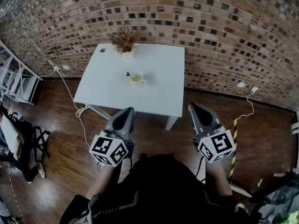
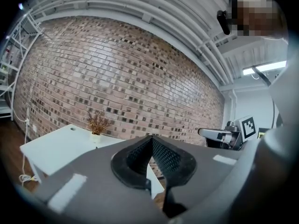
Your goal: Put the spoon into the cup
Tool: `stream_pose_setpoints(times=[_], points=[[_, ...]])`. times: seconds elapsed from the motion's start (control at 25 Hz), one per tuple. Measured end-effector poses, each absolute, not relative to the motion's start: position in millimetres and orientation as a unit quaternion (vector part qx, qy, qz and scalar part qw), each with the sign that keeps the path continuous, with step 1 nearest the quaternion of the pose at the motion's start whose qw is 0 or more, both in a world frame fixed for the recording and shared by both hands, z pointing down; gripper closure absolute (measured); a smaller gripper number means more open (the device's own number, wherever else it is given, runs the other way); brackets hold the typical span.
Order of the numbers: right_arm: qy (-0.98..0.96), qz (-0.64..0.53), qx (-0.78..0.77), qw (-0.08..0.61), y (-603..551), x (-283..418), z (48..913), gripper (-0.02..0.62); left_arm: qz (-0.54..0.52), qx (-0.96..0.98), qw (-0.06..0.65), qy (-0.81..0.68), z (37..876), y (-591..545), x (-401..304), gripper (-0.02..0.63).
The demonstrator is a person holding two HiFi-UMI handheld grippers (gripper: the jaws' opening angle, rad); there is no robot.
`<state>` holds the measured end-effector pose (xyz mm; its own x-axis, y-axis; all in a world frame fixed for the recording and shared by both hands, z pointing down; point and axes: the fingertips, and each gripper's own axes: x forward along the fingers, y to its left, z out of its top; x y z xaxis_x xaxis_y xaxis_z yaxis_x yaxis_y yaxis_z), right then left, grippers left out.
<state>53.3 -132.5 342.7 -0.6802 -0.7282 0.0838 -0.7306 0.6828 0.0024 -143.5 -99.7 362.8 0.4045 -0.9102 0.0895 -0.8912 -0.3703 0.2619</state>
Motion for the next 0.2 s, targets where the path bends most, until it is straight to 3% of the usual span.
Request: stream_pose_setpoints(times=[0.2], points=[[-0.917, 0.015, 0.397, 0.042, -127.6, 49.5, 341.5, 0.59, -0.042, 0.823, 0.139, -0.549, 365.9, -94.7, -152.0, 0.606]])
